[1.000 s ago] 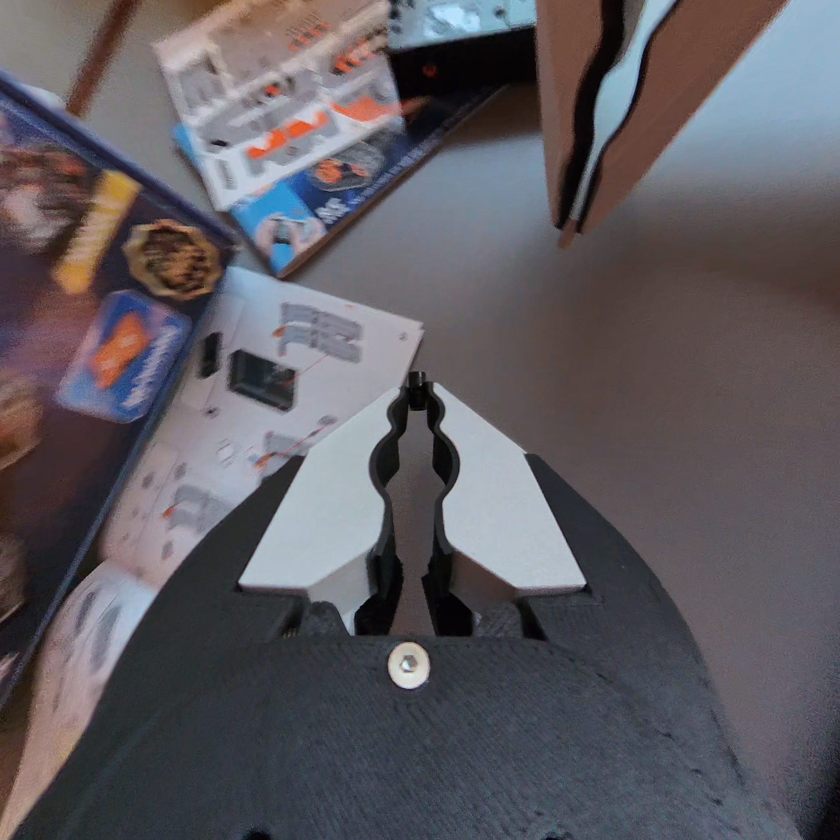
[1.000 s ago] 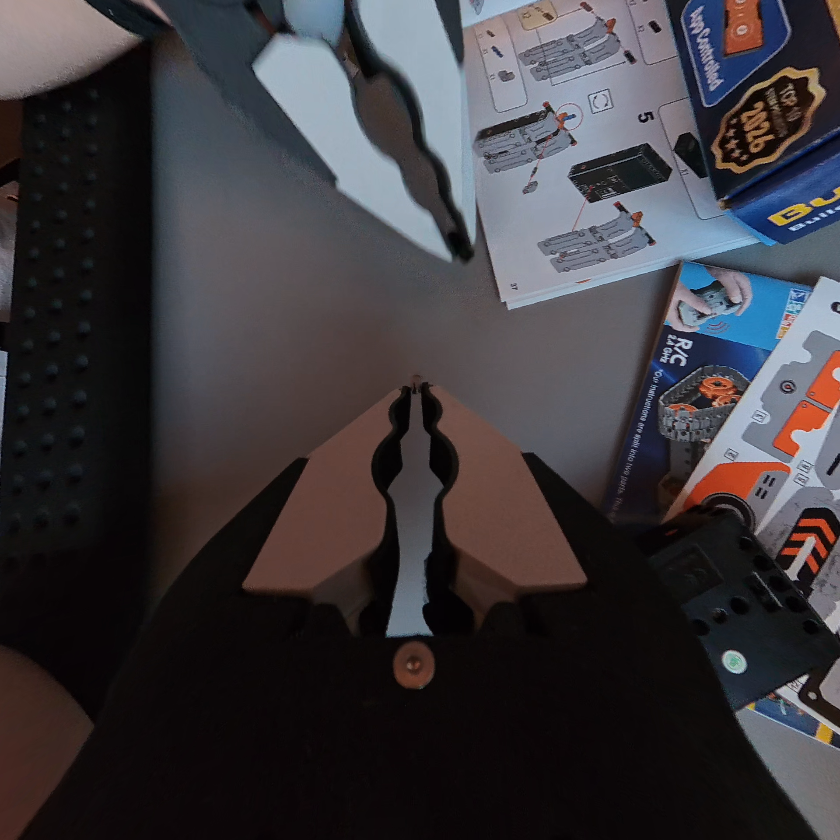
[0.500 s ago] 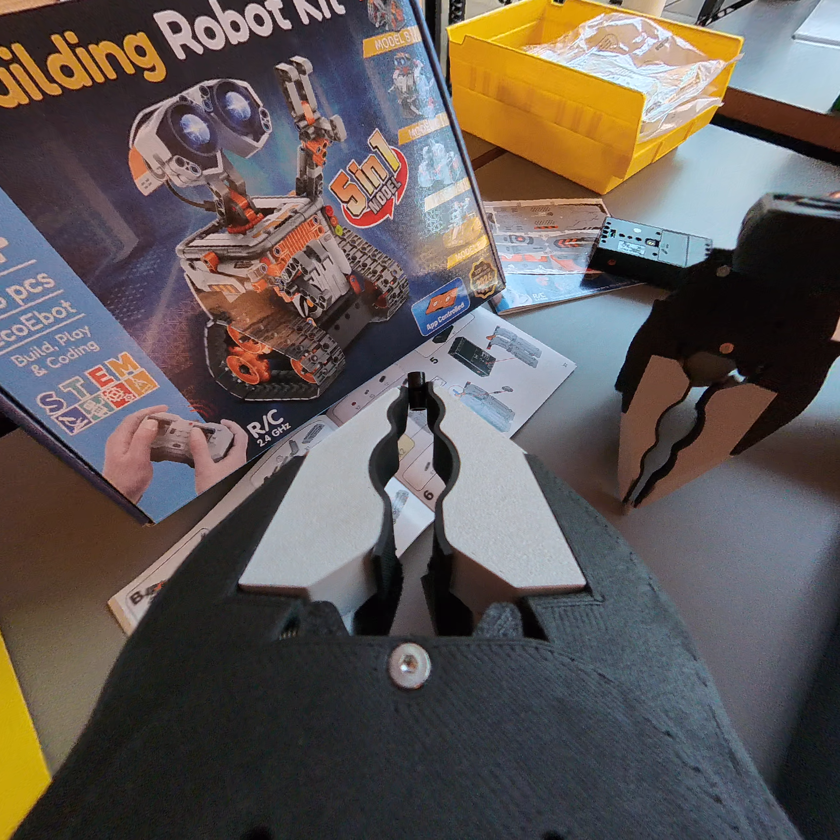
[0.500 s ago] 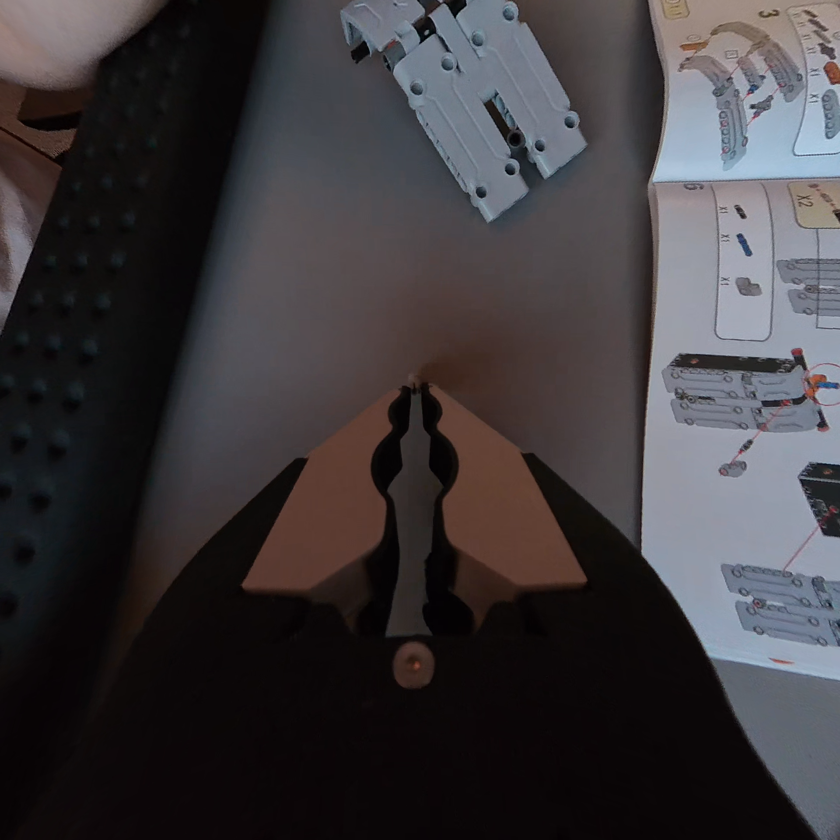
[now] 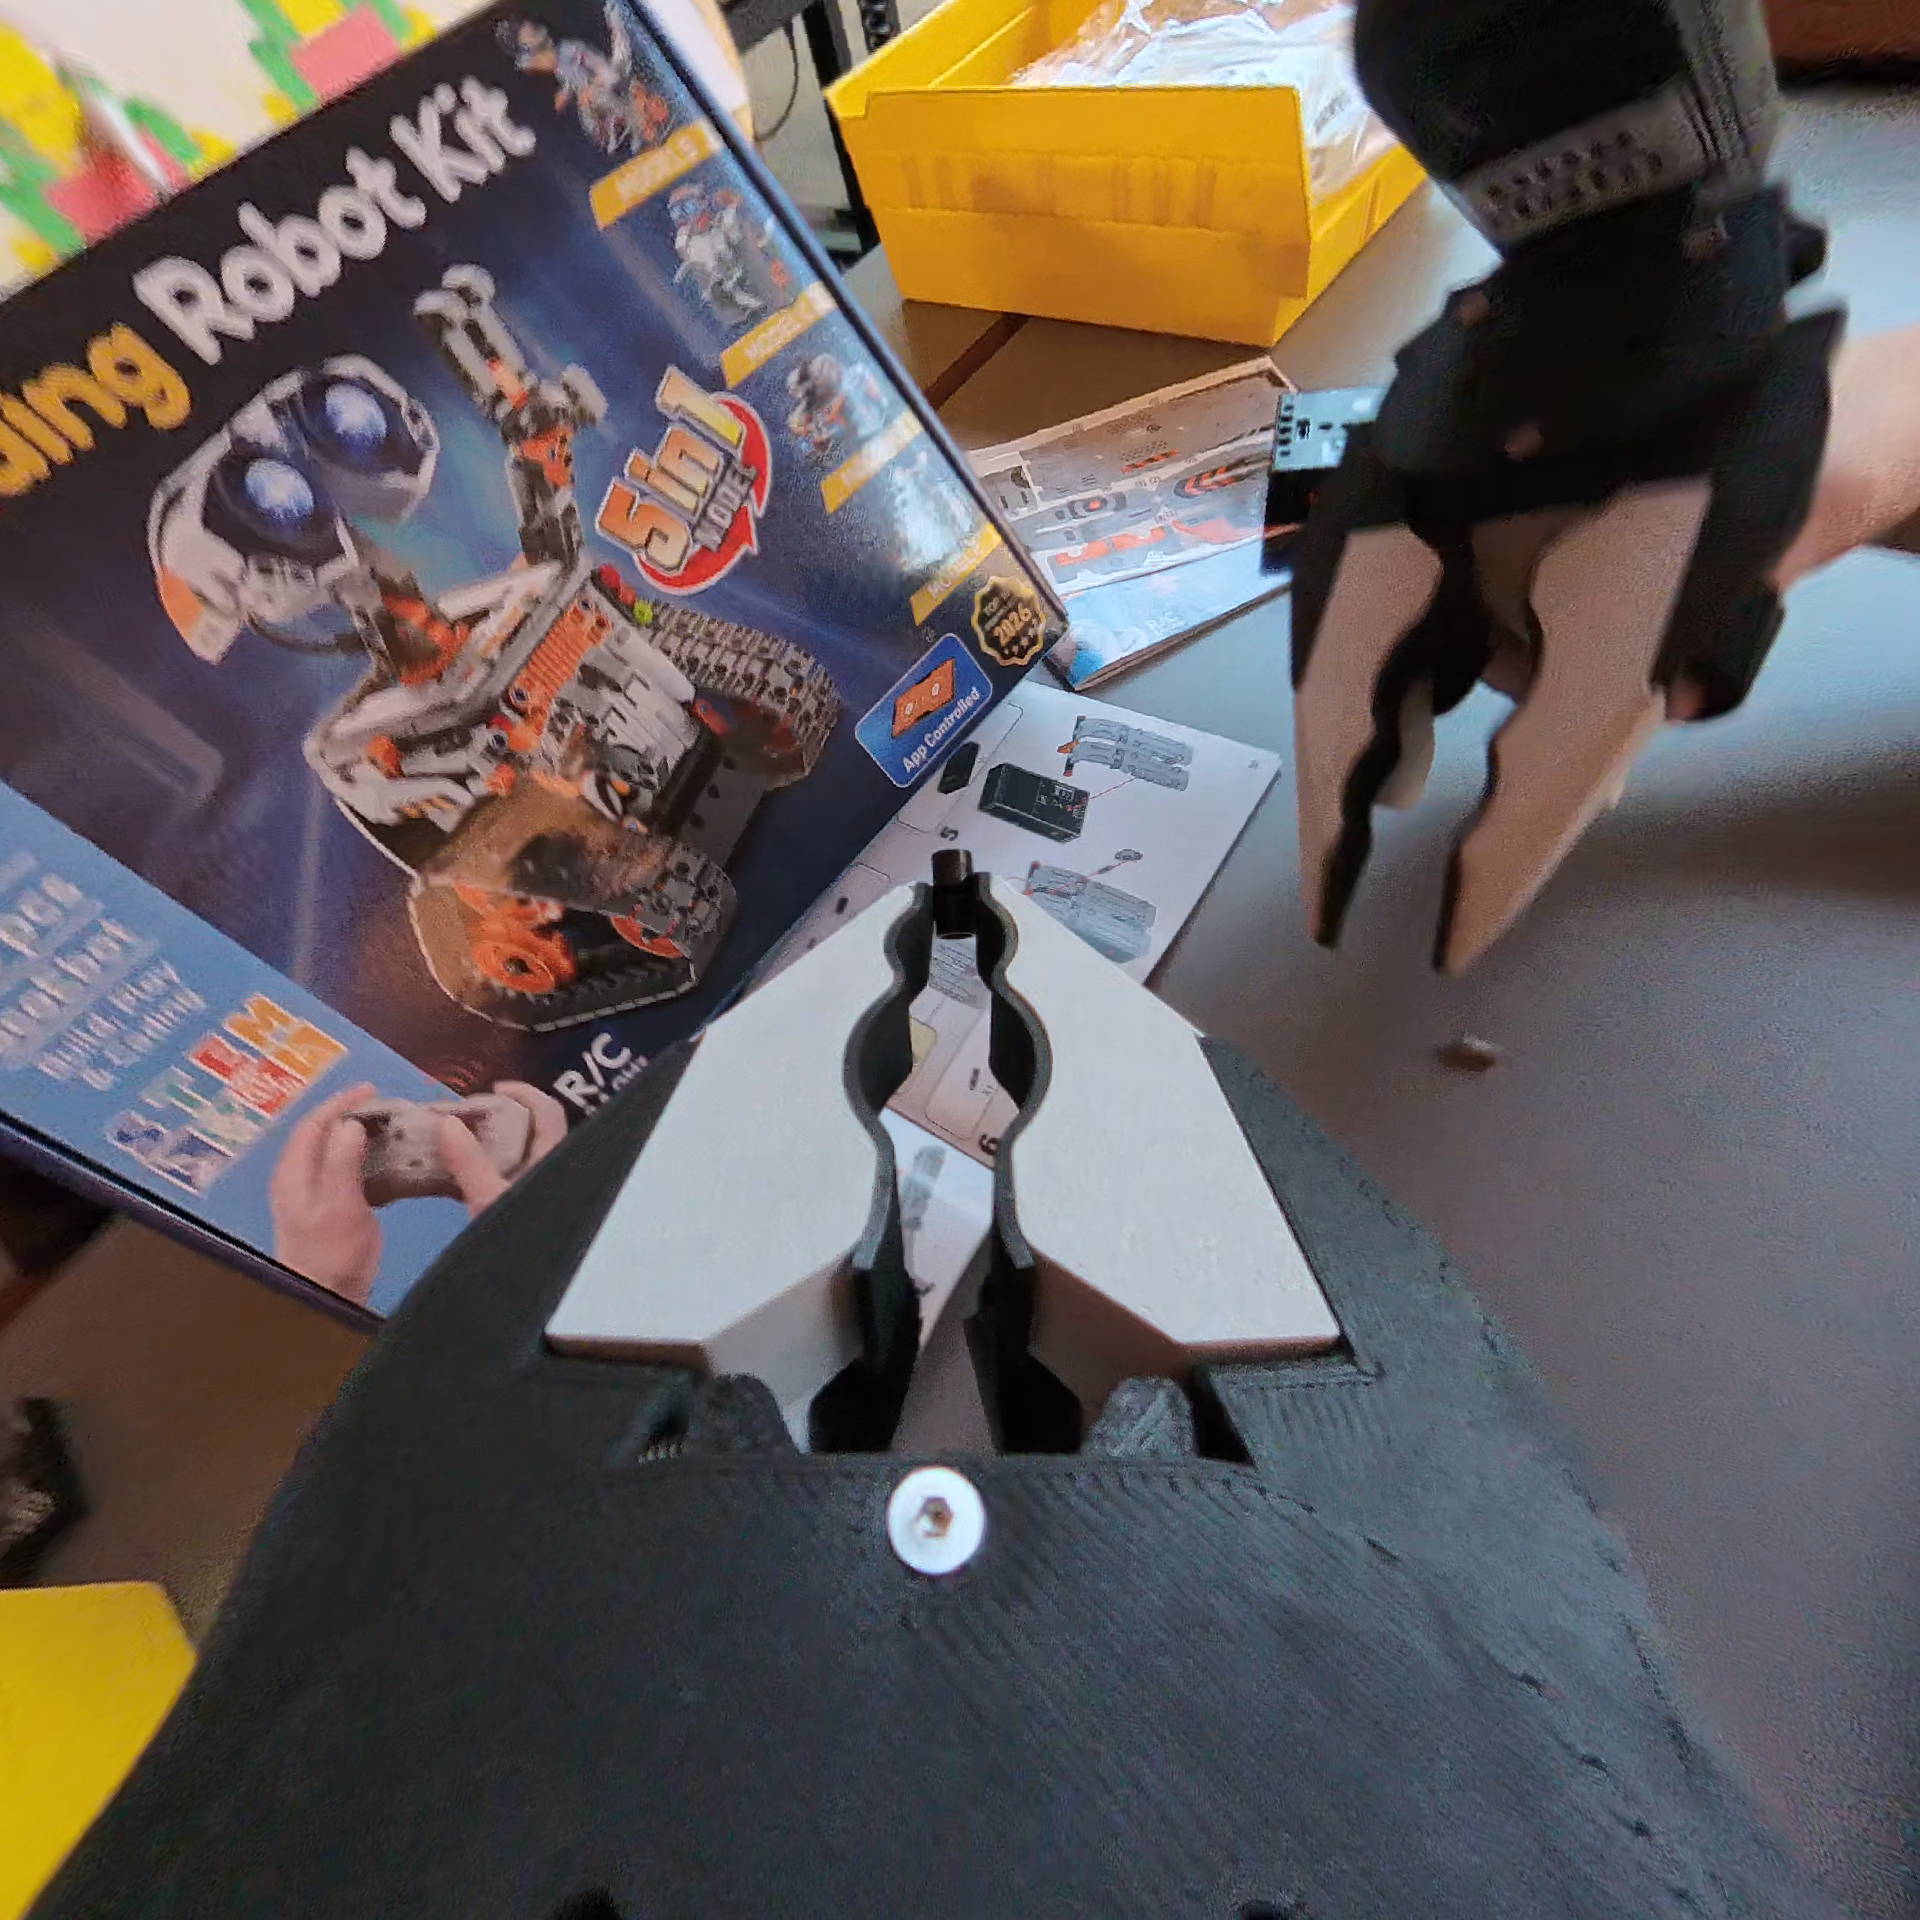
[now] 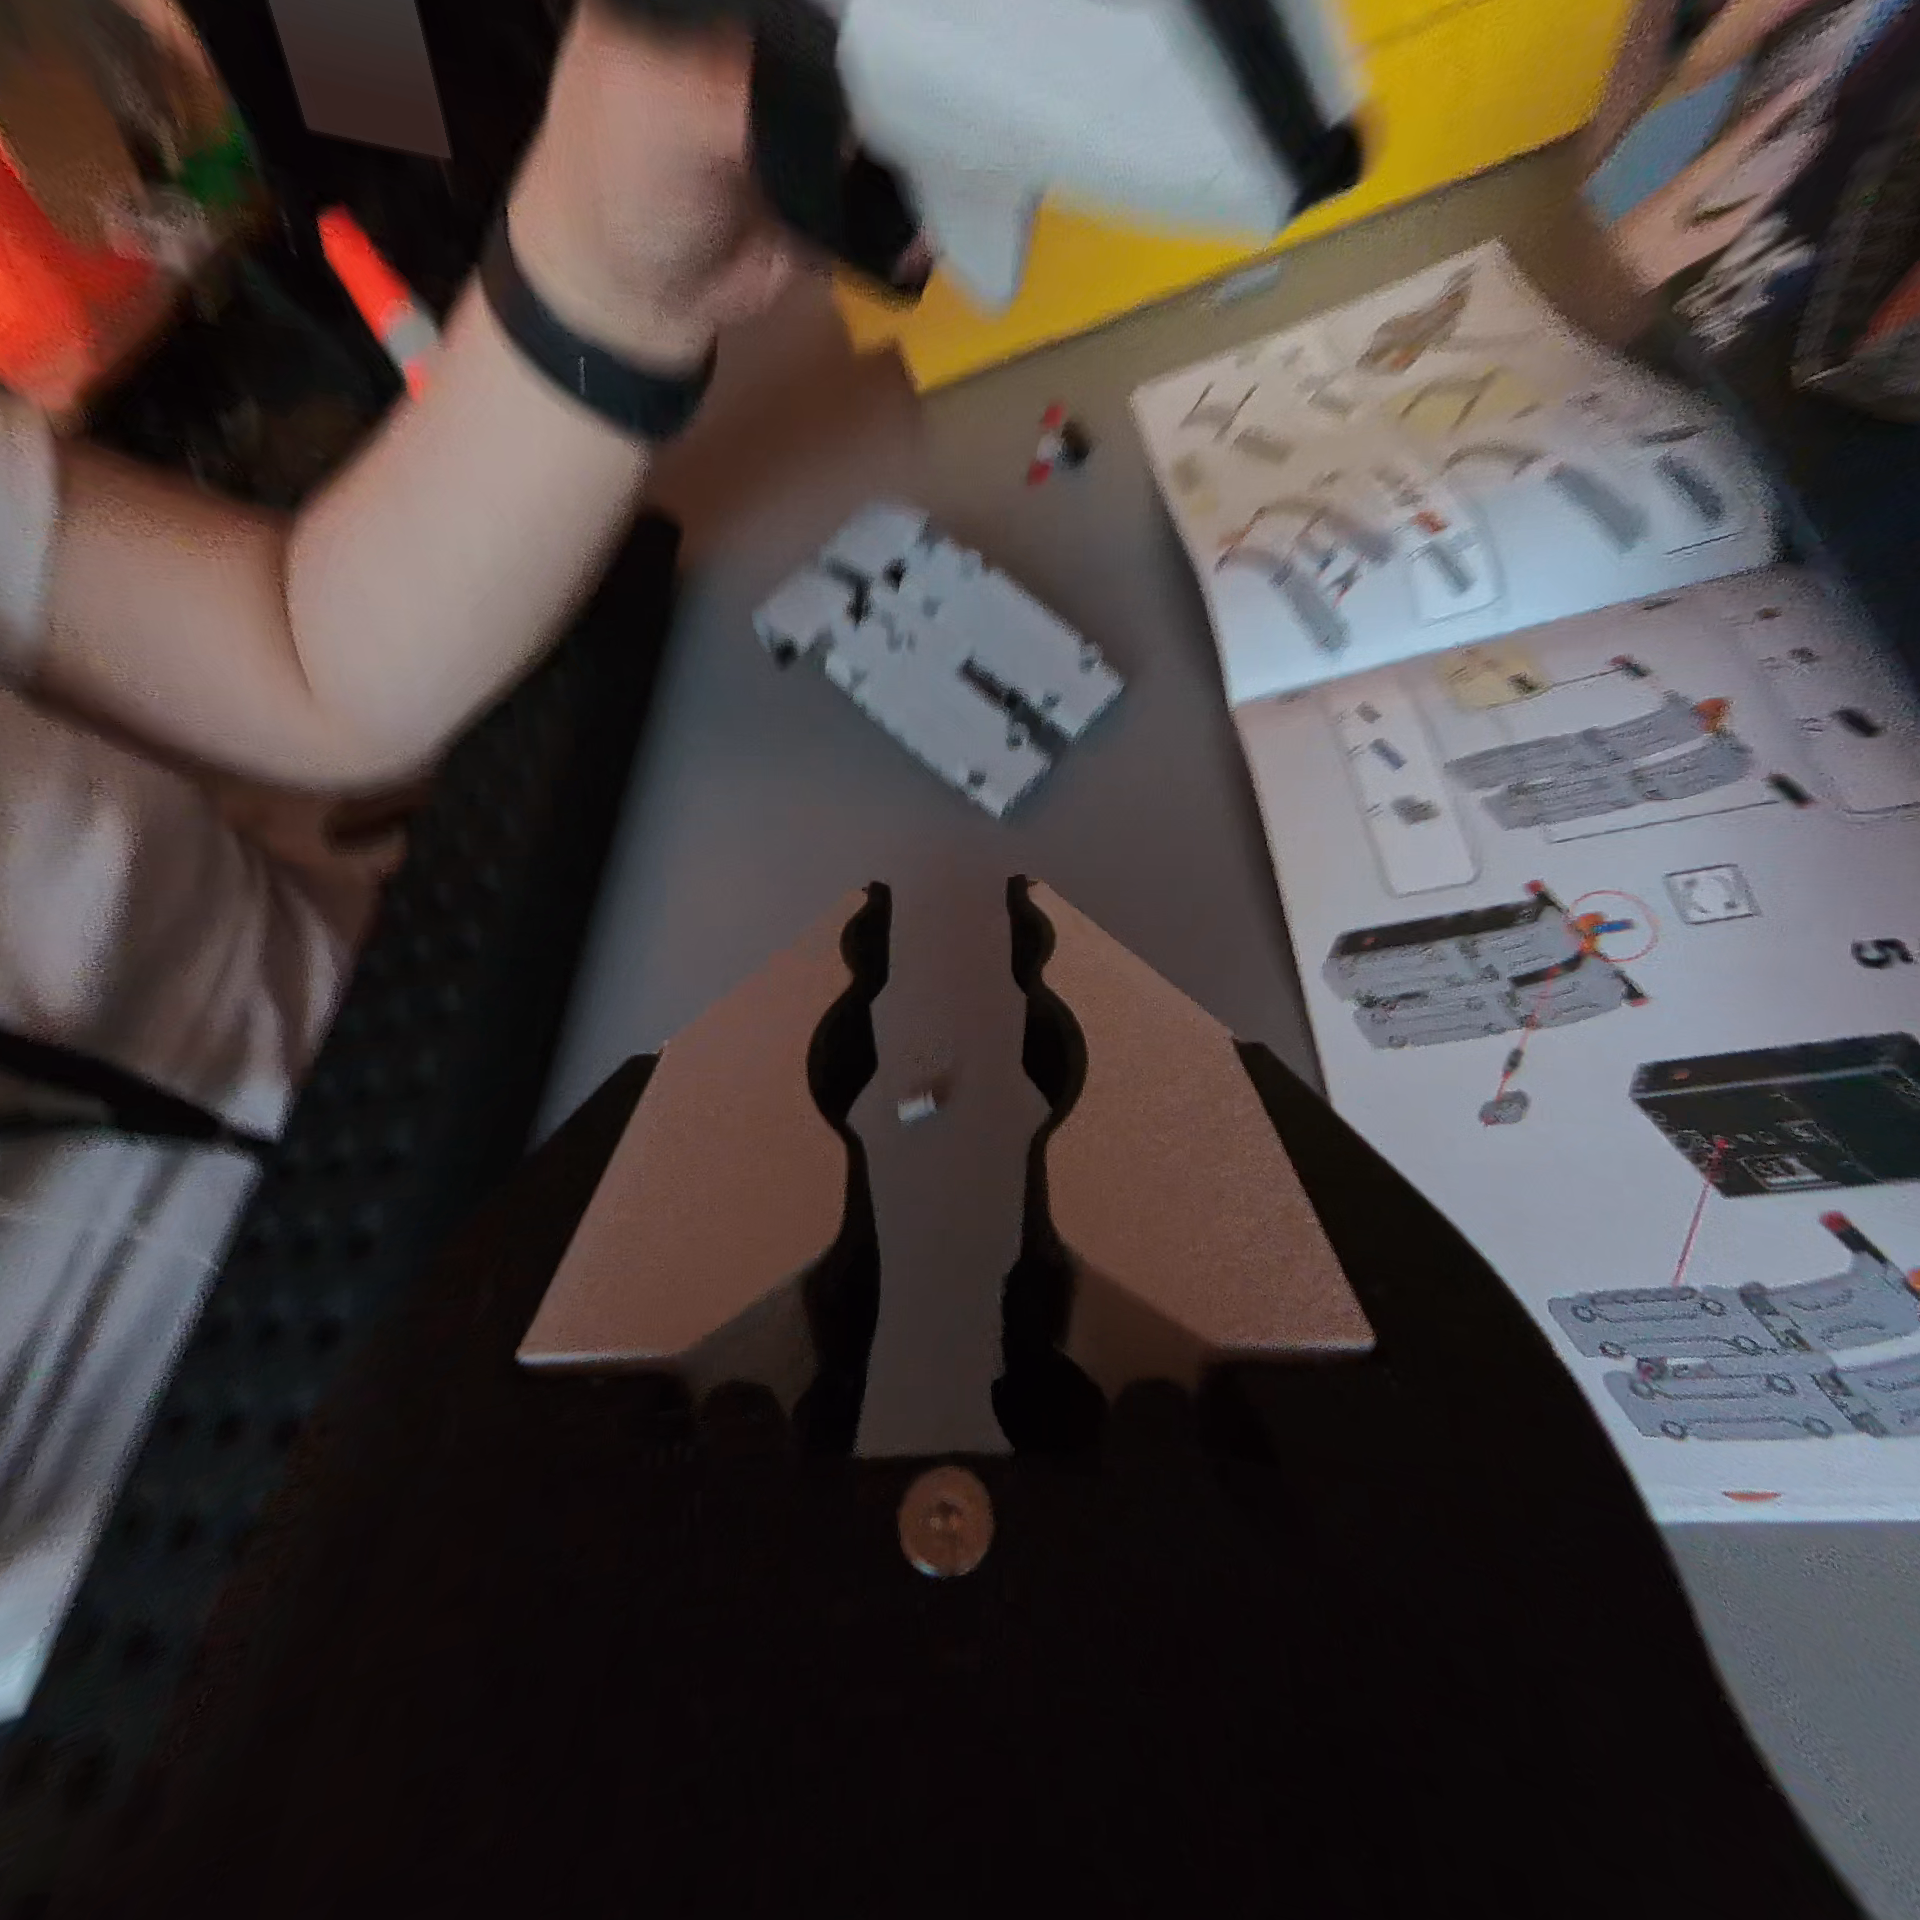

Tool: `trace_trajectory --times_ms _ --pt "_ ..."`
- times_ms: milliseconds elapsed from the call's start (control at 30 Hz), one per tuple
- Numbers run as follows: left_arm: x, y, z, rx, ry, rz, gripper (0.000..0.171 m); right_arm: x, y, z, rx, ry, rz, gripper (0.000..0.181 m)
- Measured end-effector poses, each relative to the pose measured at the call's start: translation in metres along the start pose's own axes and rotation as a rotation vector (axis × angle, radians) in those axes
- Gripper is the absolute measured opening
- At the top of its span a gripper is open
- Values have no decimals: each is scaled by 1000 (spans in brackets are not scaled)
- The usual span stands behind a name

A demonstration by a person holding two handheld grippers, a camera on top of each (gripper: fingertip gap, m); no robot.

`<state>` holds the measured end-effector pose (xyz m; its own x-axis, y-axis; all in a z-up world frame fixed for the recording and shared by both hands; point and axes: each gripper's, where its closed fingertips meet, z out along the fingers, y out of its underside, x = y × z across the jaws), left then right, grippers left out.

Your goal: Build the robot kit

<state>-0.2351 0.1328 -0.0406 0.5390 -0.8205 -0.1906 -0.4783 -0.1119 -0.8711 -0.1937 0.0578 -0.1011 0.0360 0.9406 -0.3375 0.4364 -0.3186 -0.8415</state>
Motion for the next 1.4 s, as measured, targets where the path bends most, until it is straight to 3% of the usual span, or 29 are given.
trace_trajectory --times_ms 167,300,467,633,1033,1400 --pt "24 -8 6 9 -13 220 6 16 -52 -18 362 -53 374 29" --pt "41 -6 15 -28 -17 354 6 24 -57 -20 430 -68 505 32" --pt "52 4 25 -89 -9 430 6 26 -54 -16 412 -49 521 28" --pt "62 8 27 -108 26 471 6 23 -48 -14 389 -122 560 19" --pt "69 7 28 -111 40 496 6 16 -45 -14 407 -288 690 19" --pt "69 15 31 -155 39 512 6 19 -40 -10 374 -250 692 19"
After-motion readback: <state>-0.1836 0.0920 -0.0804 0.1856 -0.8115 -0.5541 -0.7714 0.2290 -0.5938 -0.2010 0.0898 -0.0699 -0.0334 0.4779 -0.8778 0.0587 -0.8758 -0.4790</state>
